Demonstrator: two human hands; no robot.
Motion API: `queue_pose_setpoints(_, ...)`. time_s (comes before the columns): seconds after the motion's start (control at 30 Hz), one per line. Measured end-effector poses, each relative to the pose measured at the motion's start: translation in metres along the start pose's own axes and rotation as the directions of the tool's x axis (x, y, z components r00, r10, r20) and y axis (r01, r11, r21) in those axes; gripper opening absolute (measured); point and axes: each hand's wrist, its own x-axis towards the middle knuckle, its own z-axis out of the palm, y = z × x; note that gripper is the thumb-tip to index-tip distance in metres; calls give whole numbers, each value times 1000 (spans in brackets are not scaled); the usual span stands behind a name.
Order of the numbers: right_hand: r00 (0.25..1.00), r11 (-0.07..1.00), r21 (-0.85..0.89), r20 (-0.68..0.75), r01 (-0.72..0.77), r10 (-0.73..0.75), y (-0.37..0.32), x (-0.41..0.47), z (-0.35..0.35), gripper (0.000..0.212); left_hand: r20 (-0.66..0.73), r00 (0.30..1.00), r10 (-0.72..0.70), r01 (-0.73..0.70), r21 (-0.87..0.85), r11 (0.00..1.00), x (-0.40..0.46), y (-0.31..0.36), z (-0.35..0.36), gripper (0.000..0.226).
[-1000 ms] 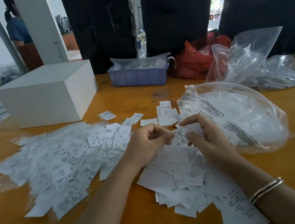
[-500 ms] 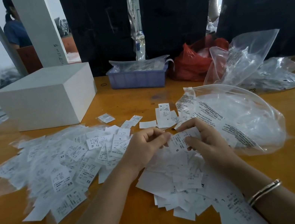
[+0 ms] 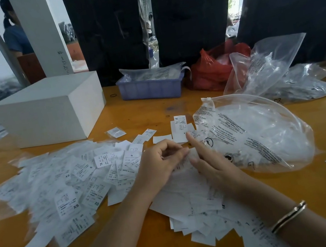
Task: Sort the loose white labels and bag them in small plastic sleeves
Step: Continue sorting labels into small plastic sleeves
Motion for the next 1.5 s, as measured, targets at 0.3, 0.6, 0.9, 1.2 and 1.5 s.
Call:
queue_pose_setpoints(0.3,994,987,-137,-69,79,-89,4,6,0,59,127,992,-14,15,-3,1000,-2,3,-1,7)
queue_pose_setpoints(0.6,999,987,-162,40,13,-7,2,0,1,86,162,987,9,-17,47,999,-3,6,0,21)
queue_pose_setpoints(0.9,870,981,-178,-493,-73,-25,10,5,-8,46,-541,828,-146,406,400,822,6,-8,-38,18)
queue_pose_setpoints(1.2,702,894,-379,-704,-241,-109,25,3,-33,30,-274,960,61,190,794,577,4,-18,-28,28)
queue_pose_setpoints(1.5,816,807,-509,-575,-299,-61,25,10,-22,28,185,983,18,-150,734,662,-2,-19,5,31)
